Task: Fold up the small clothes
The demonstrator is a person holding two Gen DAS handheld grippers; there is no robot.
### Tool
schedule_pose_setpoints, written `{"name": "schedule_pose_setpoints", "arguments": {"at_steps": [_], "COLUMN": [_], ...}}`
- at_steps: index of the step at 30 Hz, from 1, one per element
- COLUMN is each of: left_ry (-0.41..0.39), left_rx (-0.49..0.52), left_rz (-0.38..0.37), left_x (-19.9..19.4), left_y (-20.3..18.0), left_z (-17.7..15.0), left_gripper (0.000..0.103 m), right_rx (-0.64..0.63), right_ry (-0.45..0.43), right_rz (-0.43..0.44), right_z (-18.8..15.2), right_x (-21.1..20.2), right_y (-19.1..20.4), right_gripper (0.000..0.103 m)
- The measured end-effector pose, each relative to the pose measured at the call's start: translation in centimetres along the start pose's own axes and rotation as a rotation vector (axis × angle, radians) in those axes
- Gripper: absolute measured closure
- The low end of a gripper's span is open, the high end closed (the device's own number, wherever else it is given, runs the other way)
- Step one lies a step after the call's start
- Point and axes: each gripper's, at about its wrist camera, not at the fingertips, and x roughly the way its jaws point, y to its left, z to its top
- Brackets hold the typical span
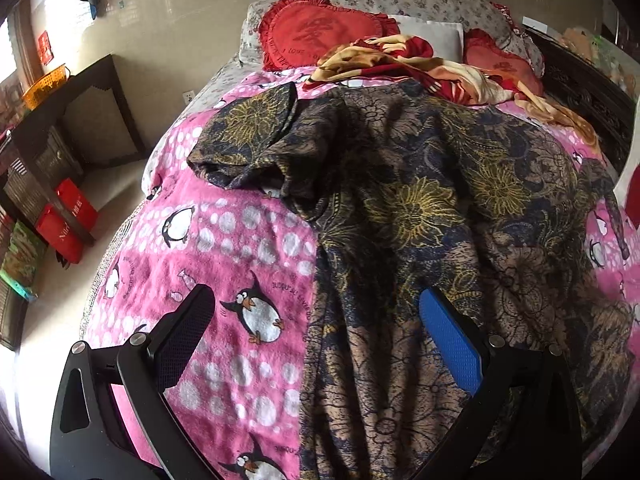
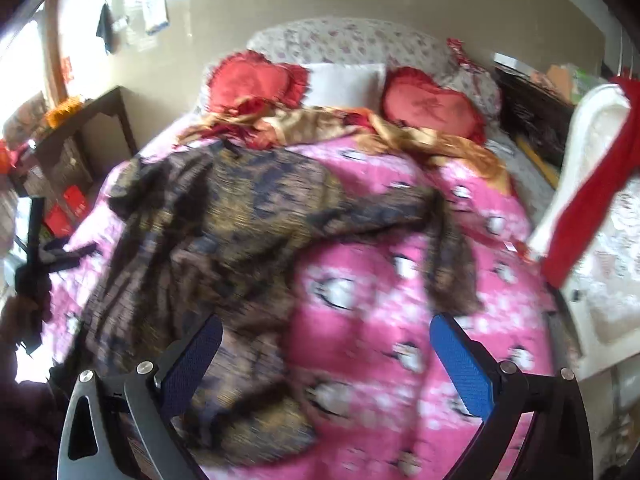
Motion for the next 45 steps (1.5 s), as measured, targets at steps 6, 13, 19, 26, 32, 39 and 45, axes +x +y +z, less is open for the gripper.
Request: {"name": "schedule_pose_setpoints", "arguments": {"at_steps": [6, 13, 19, 26, 32, 39, 45], "left_ry": [-0.032, -0.055, -0.072, -0.080, -0.081, -0.070, -0.066], "left_rx": [0.024, 0.011, -0.002, -0.008, -0.008, -0.018, -0.037], "left_rz": [0.003, -0.005, -0.009, -0.019, -0.038, -0.046, -0.046], "left_x": [-0.7, -0.6, -0.3, 0.2, 0.7, 1.6, 2.3], "left_y": [-1.4, -1.9, -2.0, -2.4, -3.0, -3.6, -3.3], "left_z": [0.6, 1.8, 3.2, 4.8, 5.6, 5.8, 6.0], "left_gripper": [0.000, 0.000, 0.000, 0.000, 0.000, 0.000, 0.000], "right_rx": [0.000, 0.076, 0.071, 0.115, 0.132, 0.101, 0.088], "right_ry": [-0.021, -0.009, 0.001, -0.001, -0.018, -0.008, 0.005], "right_rz": [0.015, 0.056, 0.004, -0.023, -0.090, -0.107, -0.110], "right_z": [1.7, 4.2, 5.7, 7.6, 9.1, 9.2, 9.1], "right_x": [3.8, 6.6, 8.5, 10.1, 11.3, 13.0, 13.8], "right_y": [4.9, 7.5, 9.2, 9.9, 10.8, 11.9, 12.3], "right_gripper": [0.000, 0.000, 0.000, 0.000, 0.000, 0.000, 0.000]}}
